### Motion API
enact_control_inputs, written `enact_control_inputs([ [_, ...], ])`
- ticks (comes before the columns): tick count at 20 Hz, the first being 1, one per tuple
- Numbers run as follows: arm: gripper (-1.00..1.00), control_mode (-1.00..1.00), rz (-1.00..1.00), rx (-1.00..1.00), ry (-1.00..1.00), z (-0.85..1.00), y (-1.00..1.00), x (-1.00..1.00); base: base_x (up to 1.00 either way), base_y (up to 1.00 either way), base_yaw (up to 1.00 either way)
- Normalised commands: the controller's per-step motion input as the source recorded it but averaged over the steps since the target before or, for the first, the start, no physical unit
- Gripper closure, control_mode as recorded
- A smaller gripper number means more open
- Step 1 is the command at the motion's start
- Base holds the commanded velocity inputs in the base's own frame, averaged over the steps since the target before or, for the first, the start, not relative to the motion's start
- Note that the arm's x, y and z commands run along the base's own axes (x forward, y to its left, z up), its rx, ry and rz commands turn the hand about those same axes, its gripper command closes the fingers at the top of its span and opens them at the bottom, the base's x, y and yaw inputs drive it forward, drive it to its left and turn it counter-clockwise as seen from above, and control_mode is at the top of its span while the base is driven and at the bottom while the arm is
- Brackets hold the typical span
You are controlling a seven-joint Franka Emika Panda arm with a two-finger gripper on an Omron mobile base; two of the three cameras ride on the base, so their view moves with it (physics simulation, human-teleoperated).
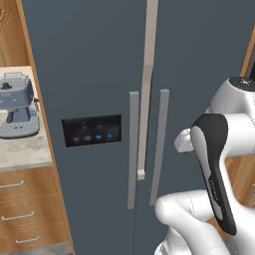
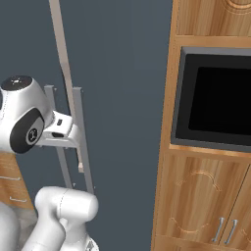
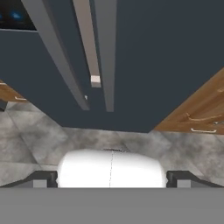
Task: Open the freezer door, pick up the ice cube tray from the freezer, and place it on the dining counter.
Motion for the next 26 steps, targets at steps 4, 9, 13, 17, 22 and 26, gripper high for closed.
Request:
enact_control_inputs([
  [4, -1.0, -1.0, 0.0, 0.0, 0.0, 0.0, 0.0, -0.12, 0.0, 0.0, 0.0],
  [9, -1.0, -1.0, 0.0, 0.0, 0.0, 0.0, 0.0, 0.0, 0.0, 0.0, 0.0],
  [13, -1.0, -1.0, 0.0, 0.0, 0.0, 0.0, 0.0, 0.0, 0.0, 0.0, 0.0],
  [17, -1.0, 1.0, 0.0, 0.0, 0.0, 0.0, 0.0, 0.0, -0.06, -0.03, 0.0],
  [22, -1.0, 1.0, 0.0, 0.0, 0.0, 0.0, 0.0, 0.0, -0.05, -0.41, 0.0],
  [26, -1.0, 1.0, 0.0, 0.0, 0.0, 0.0, 0.0, 0.0, 0.0, -0.43, 0.0],
])
